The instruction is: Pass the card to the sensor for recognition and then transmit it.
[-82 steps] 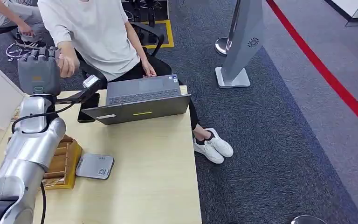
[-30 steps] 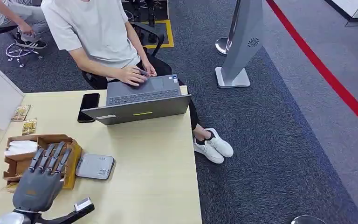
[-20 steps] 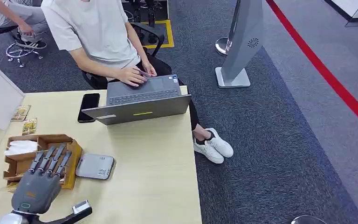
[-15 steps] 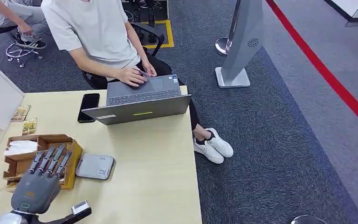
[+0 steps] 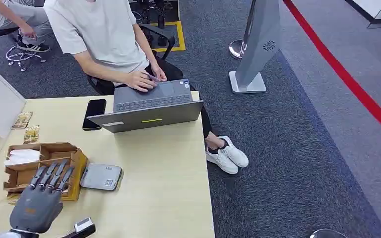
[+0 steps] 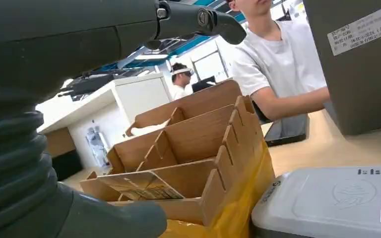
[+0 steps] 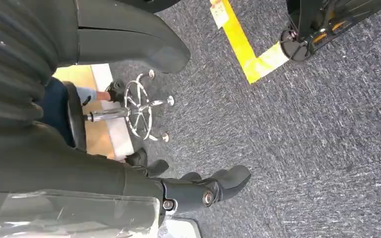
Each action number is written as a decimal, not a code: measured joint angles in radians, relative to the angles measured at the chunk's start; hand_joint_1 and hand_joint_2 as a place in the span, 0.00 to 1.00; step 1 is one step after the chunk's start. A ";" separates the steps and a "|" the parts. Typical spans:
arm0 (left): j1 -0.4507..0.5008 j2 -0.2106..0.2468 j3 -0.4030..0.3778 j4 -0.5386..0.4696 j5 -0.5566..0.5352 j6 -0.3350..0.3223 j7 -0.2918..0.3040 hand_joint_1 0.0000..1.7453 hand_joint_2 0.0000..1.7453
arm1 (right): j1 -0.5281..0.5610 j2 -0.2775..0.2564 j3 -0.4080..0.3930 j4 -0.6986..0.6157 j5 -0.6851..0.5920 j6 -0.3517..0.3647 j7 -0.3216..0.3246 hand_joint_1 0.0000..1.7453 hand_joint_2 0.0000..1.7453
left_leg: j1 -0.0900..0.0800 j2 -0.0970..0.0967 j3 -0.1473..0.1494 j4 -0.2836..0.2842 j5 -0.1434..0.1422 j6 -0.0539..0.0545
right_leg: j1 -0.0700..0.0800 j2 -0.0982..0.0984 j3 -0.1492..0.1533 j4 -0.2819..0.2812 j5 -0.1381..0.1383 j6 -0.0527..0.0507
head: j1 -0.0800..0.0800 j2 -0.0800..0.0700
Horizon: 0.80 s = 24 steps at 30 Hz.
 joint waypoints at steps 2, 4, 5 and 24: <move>0.000 0.002 0.000 0.000 0.001 0.001 0.007 0.00 1.00 | 0.000 0.000 0.000 0.000 0.000 0.000 0.000 0.00 1.00 | 0.000 0.000 0.000 0.000 0.000 0.000 | 0.000 0.000 0.000 0.000 0.000 0.000 | 0.000 0.000; 0.000 0.001 0.000 0.000 -0.004 0.010 0.021 0.00 1.00 | 0.000 0.000 0.000 0.000 0.000 0.000 0.000 0.00 1.00 | 0.000 0.000 0.000 0.000 0.000 0.000 | 0.000 0.000 0.000 0.000 0.000 0.000 | 0.000 0.000; 0.000 0.001 0.000 0.000 -0.011 0.016 0.029 0.00 1.00 | 0.000 0.000 0.000 0.000 0.000 0.000 0.000 0.00 1.00 | 0.000 0.000 0.000 0.000 0.000 0.000 | 0.000 0.000 0.000 0.000 0.000 0.000 | 0.000 0.000; 0.000 -0.039 0.000 0.000 -0.076 0.058 0.081 0.00 1.00 | 0.000 0.000 0.000 0.000 0.000 -0.003 0.006 0.00 1.00 | 0.000 0.000 0.000 0.000 0.000 0.000 | 0.000 0.000 0.000 0.000 0.000 0.000 | 0.000 0.000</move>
